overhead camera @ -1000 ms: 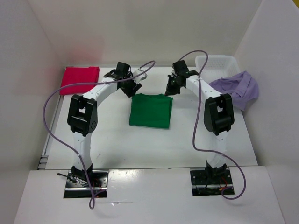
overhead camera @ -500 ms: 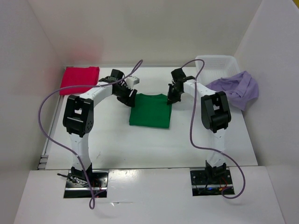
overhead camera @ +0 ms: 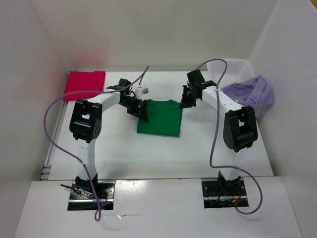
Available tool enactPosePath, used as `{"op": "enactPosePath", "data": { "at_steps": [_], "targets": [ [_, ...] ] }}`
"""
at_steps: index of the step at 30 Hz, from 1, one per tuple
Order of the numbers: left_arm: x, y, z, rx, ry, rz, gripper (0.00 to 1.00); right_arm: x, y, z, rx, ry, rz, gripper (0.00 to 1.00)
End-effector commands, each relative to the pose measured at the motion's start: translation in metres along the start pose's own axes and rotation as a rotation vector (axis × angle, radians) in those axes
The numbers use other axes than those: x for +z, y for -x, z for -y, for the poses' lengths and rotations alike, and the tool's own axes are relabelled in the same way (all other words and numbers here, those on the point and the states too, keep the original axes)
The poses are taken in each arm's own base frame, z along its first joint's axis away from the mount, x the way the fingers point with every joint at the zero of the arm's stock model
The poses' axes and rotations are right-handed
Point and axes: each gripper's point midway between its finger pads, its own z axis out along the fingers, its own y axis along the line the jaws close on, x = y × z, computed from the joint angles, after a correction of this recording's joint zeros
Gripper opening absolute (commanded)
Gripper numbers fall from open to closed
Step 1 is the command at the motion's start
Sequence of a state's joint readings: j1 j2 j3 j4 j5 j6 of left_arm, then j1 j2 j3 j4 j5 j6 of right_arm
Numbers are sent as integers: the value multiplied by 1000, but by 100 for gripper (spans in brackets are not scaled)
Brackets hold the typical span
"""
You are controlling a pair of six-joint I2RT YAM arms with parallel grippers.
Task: Fold and stack the t-shirts
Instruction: Put the neatly folded tshirt into the corner of the board with the left arm
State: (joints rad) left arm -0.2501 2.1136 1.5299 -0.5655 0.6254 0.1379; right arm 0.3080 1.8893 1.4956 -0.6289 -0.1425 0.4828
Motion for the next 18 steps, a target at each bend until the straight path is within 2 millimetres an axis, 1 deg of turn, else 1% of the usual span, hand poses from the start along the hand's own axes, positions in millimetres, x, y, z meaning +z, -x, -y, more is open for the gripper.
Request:
{"op": "enactPosePath", "data": {
  "at_steps": [1, 2, 4, 5, 6, 7, 8, 9, 10, 11, 12, 13, 14, 15, 16, 17, 18],
  "targets": [
    [29, -33, 2, -128, -102, -103, 81, -26, 10, -10, -5, 23, 73, 20],
    [29, -33, 3, -142, -101, -103, 80, -29, 10, -9, 4, 12, 78, 20],
    [33, -39, 3, -155, -113, -116, 75, -41, 13, -10, 2, 13, 100, 21],
    [34, -37, 2, -157, -111, -108, 65, -46, 15, -12, 2, 16, 107, 21],
    [36, -39, 1, -163, -112, -114, 58, -54, 19, -9, 8, 9, 125, 21],
    [39, -43, -1, -171, -114, -125, 51, -57, 20, -10, 7, 13, 133, 21],
    [43, -42, -3, -174, -123, -125, 36, -58, 23, -6, 16, 8, 137, 21],
    [43, -36, -4, -170, -122, -120, 27, -63, 22, -7, 16, 10, 140, 21],
    [44, -34, -5, -172, -123, -123, 17, -68, 25, -2, 23, -2, 151, 21],
    [46, -32, -9, -159, -111, -122, 7, -69, 27, 1, 32, -7, 155, 21],
    [44, -29, -11, -156, -98, -122, 0, -73, 27, 1, 32, -5, 158, 21],
    [43, -22, -13, -143, -87, -109, 0, -78, 31, 5, 40, -12, 177, 21],
    [41, -20, -14, -130, -75, -112, 0, -78, 30, 7, 42, -25, 172, 21],
    [33, -10, -20, -83, -29, -98, 0, -84, 34, 11, 41, -26, 187, 21],
    [25, -3, -28, -59, 18, -85, 0, -86, 32, 11, 41, -24, 190, 21],
    [13, 6, -31, -22, 74, -66, 0, -87, 35, 15, 49, -29, 194, 21],
    [-1, 15, -51, 23, 189, -50, 0, -89, 32, 16, 49, -29, 194, 21]
  ]
}}
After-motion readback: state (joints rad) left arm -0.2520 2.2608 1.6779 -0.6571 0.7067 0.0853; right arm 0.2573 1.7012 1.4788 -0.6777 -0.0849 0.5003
